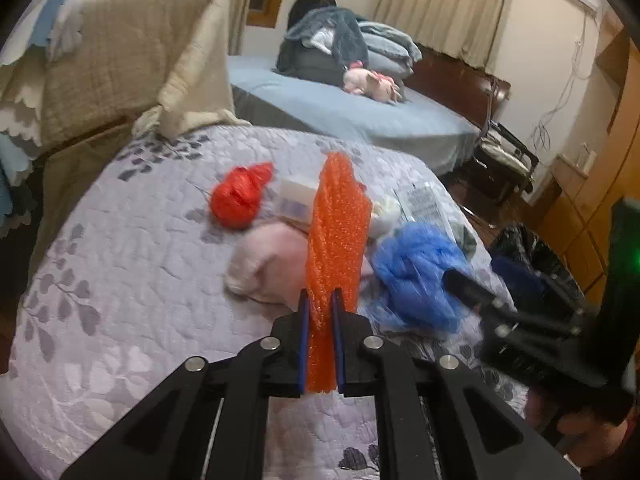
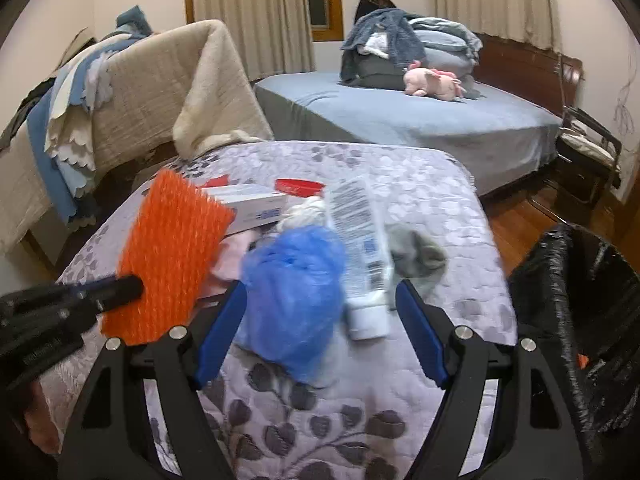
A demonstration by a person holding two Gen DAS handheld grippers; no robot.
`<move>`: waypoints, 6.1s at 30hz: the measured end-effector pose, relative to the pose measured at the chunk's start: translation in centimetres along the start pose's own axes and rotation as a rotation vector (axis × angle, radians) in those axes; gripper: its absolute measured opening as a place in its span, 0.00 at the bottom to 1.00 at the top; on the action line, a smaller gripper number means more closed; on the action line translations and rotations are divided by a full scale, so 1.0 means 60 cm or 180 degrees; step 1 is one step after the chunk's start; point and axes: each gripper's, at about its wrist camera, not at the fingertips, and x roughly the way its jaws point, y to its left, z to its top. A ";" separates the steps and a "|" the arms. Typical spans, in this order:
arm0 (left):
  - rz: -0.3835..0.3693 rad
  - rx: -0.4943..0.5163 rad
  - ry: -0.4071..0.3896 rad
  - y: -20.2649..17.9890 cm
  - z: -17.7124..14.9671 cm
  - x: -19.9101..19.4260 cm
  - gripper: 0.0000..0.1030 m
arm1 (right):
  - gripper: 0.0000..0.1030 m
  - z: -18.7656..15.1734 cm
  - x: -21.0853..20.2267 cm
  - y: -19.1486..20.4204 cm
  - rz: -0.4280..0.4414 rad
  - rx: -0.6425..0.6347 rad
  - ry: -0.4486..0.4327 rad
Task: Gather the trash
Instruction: 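Grasp the blue plastic bag with the right tool, then carry the scrubber and blue bag over the bin and open both tools, then move both tools back over the remaining items on the bed, then grasp the white box with the left tool and lift it, then grasp and lift the white tube with the right tool while the left tool holds the box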
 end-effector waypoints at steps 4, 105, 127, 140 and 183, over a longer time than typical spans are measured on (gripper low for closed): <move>0.0077 -0.0010 -0.0036 0.010 0.005 -0.011 0.10 | 0.62 -0.003 0.024 0.013 0.0029 -0.0018 0.0086; 0.0095 0.0731 -0.0513 -0.200 0.072 0.009 0.94 | 0.95 -0.018 -0.195 -0.291 -0.1216 0.0806 -0.0542; 0.0543 0.0378 -0.0289 -0.026 0.085 0.081 0.87 | 0.95 0.049 -0.035 -0.141 -0.0648 0.0391 -0.0316; 0.0369 0.0532 0.0056 -0.018 0.101 0.184 0.65 | 0.95 0.050 0.025 -0.131 -0.0585 0.0378 -0.0117; 0.0438 0.0345 -0.0015 -0.009 0.062 0.086 0.53 | 0.73 0.005 0.037 -0.095 -0.0382 0.0309 0.0074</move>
